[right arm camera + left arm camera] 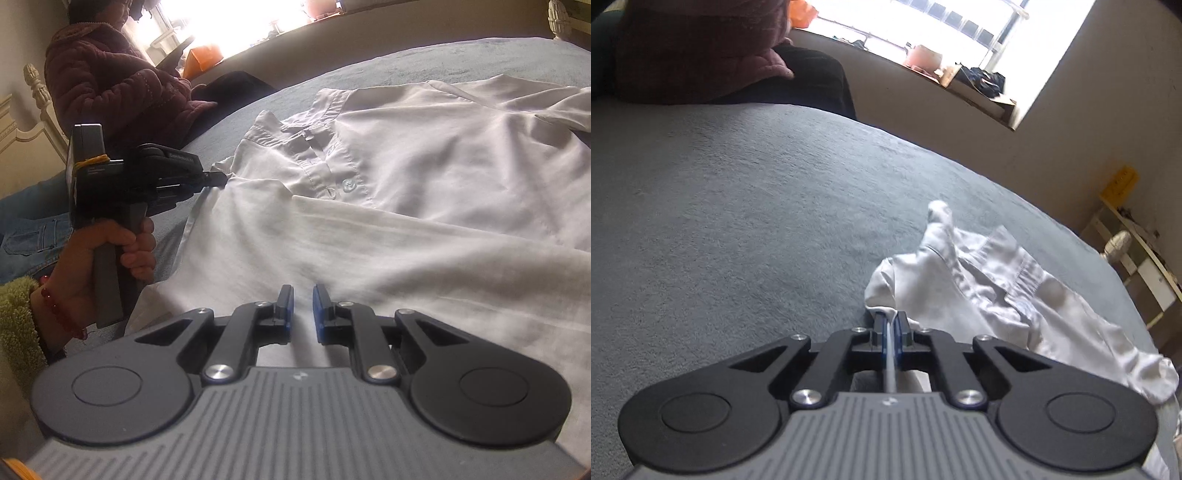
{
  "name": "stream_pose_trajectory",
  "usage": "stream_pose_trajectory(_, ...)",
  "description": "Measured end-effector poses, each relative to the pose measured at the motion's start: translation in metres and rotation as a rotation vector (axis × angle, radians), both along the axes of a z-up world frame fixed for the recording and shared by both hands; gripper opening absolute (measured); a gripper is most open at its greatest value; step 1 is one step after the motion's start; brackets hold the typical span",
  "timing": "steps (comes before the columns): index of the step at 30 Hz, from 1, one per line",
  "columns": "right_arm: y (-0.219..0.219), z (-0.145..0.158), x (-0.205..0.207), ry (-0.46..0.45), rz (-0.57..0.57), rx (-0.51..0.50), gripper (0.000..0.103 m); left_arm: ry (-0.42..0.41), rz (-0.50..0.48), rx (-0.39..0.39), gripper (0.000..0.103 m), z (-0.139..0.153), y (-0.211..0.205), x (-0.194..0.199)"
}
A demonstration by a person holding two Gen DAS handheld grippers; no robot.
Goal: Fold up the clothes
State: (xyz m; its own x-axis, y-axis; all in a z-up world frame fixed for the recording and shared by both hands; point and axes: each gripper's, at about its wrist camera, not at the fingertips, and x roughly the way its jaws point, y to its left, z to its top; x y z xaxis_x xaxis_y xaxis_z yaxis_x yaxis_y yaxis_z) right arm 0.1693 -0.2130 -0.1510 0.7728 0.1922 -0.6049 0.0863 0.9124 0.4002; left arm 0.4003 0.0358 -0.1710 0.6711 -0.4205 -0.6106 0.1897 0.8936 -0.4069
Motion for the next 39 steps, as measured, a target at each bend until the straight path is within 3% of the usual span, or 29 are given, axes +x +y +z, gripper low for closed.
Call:
stream_pose_trajectory(6, -0.001, -0.003, 0.002, 0.006, 0.003, 0.002, 0.011, -0.017, 0.011, 0.016, 0.005, -0.003, -0.001, -0.001)
stream_pose_trajectory(9, -0.002, -0.005, 0.002, 0.006, 0.003, 0.008, 0.011, -0.016, 0.007, 0.020, 0.011, -0.003, -0.001, -0.001)
stream_pose_trajectory(11, -0.003, -0.006, 0.002, 0.001, -0.001, 0.025, 0.011, -0.013, 0.007, 0.013, 0.023, 0.001, 0.001, -0.003)
stream_pose_trajectory(13, -0.006, -0.007, 0.001, -0.010, -0.007, 0.052, 0.011, -0.045, 0.037, 0.029, 0.058, 0.012, 0.004, -0.011)
stream_pose_trajectory(14, -0.007, -0.007, 0.001, -0.015, -0.009, 0.065, 0.012, -0.071, 0.054, 0.042, 0.060, 0.019, 0.005, -0.018)
stream_pose_trajectory(16, -0.010, -0.004, -0.002, -0.034, -0.017, 0.097, 0.014, -0.133, 0.059, 0.070, 0.060, 0.034, 0.005, -0.035)
stream_pose_trajectory(21, -0.009, 0.014, -0.014, -0.086, -0.042, 0.104, 0.014, -0.197, -0.162, 0.118, 0.055, 0.061, -0.016, -0.092)
stream_pose_trajectory(23, -0.014, 0.016, -0.020, -0.084, -0.071, 0.128, 0.014, -0.185, -0.266, 0.154, 0.055, 0.057, -0.034, -0.112)
stream_pose_trajectory(25, -0.023, 0.016, -0.025, -0.077, -0.111, 0.170, 0.014, -0.144, -0.305, 0.215, 0.050, 0.042, -0.051, -0.122)
stream_pose_trajectory(29, -0.063, -0.001, -0.038, -0.047, -0.246, 0.279, 0.014, -0.094, -0.266, 0.298, 0.039, 0.012, -0.062, -0.123)
stream_pose_trajectory(32, -0.094, -0.014, -0.059, -0.013, -0.378, 0.256, 0.014, -0.107, -0.237, 0.270, 0.036, 0.009, -0.056, -0.123)
stream_pose_trajectory(39, -0.172, -0.034, -0.132, -0.035, -0.716, 0.432, 0.012, -0.109, -0.223, 0.260, 0.036, 0.008, -0.053, -0.124)
